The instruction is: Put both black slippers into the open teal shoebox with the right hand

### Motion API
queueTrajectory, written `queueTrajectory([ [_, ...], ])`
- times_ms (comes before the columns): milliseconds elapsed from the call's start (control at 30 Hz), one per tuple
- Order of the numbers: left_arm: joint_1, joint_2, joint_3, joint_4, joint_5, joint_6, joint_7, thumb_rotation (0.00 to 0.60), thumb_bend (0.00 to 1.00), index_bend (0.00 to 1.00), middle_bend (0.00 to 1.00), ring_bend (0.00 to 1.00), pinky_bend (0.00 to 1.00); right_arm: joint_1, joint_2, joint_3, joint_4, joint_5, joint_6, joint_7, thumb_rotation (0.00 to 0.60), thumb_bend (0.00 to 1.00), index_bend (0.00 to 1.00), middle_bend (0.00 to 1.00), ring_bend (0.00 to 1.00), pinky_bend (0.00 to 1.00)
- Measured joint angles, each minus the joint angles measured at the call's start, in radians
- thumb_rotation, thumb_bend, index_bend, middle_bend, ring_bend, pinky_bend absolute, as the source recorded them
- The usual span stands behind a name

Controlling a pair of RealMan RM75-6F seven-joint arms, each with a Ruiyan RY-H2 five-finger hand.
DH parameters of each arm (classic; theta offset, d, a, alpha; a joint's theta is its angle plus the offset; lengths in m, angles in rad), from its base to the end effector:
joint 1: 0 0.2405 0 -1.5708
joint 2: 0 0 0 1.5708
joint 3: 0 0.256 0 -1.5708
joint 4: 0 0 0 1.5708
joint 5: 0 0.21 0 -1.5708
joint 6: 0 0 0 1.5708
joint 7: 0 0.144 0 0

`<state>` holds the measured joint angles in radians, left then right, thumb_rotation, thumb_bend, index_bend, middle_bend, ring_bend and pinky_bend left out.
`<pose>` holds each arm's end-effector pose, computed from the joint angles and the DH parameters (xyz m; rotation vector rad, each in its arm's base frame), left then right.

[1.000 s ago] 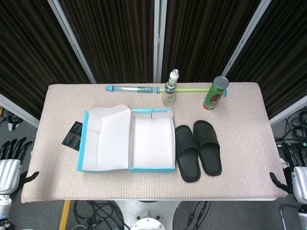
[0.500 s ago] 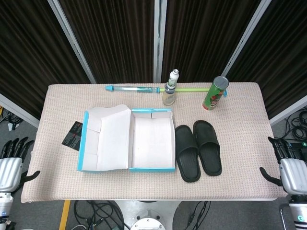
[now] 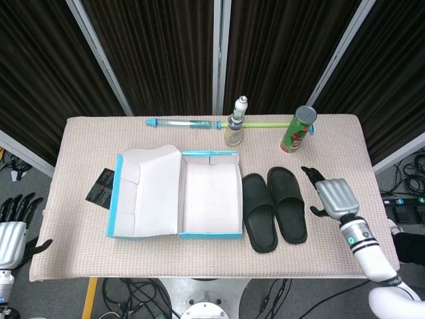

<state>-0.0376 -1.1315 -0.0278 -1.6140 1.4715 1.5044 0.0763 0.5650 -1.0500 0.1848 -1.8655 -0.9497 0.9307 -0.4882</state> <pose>-0.3220 0.1612 0.1560 -1.3566 -0.8993 -0.8071 -0.2103 -0.3085 0.1139 1.7442 -0.9684 0.6246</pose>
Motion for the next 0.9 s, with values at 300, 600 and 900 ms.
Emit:
queueTrajectory([
  [300,0.001,-0.008,0.003,0.023,0.001,-0.005,-0.025,0.6,0.0,0.14,0.07,0.0,0.0,0.354,-0.17,-0.025,0.042,0.533,-0.05,-0.339,0.6,0.09,0.0,0.13,0.76,0.97],
  [600,-0.001,-0.017,0.005,0.048,-0.002,-0.017,-0.049,0.6,0.0,0.14,0.07,0.0,0.0,0.578,-0.357,-0.098,0.138,0.799,0.009,-0.523,0.6,0.07,0.0,0.13,0.76,0.97],
  [900,-0.002,-0.021,0.006,0.062,-0.002,-0.023,-0.061,0.6,0.0,0.14,0.07,0.0,0.0,0.63,-0.442,-0.135,0.223,0.865,0.037,-0.569,0.6,0.07,0.01,0.13,0.76,0.97],
])
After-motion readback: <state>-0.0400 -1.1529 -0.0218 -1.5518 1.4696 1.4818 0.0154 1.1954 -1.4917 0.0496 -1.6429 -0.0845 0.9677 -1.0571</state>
